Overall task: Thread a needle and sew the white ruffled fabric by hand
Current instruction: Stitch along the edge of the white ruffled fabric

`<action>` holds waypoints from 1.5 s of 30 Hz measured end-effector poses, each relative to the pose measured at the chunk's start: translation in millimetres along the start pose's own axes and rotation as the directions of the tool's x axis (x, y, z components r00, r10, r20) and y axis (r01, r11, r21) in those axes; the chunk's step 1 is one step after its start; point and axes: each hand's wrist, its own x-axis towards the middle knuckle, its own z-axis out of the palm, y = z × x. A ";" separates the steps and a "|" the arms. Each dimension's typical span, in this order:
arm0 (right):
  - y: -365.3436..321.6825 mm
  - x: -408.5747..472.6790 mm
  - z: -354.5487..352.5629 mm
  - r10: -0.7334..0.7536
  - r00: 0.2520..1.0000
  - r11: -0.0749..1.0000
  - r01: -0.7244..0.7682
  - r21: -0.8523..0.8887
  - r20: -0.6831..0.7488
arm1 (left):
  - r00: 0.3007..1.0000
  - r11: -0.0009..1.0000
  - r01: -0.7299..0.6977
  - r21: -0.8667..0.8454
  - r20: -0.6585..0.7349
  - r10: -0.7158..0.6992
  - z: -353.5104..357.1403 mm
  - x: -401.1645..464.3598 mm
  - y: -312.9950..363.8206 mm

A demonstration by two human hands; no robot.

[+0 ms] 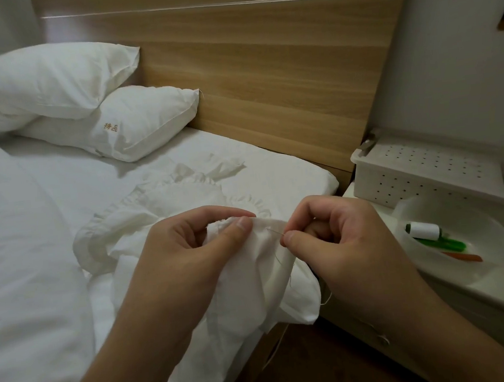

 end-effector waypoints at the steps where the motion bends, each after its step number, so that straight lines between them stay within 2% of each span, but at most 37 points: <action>1: -0.5 -0.2 0.3 -0.003 1.000 1.000 0.003 0.001 -0.001 | 1.000 1.000 0.001 0.003 0.002 -0.001 -0.2 0.0 -0.2; 15: 2.7 -2.0 4.4 0.052 0.999 0.999 -0.052 0.001 0.001 | 1.000 1.000 -0.007 0.012 0.007 0.006 0.0 0.6 -1.6; 28: 4.2 3.7 0.9 0.212 0.966 0.957 -0.236 0.172 0.147 | 0.999 0.999 -0.032 0.029 0.031 0.031 -0.6 -0.2 -0.8; 37: 8.0 2.7 2.9 0.175 0.978 0.969 -0.192 0.158 0.114 | 0.998 0.996 -0.061 0.063 0.019 0.060 -0.3 -1.3 -2.3; 45: 5.4 1.0 6.8 0.154 0.986 0.986 -0.158 0.055 0.062 | 0.994 0.988 -0.107 0.116 0.001 0.107 2.1 -0.8 -3.7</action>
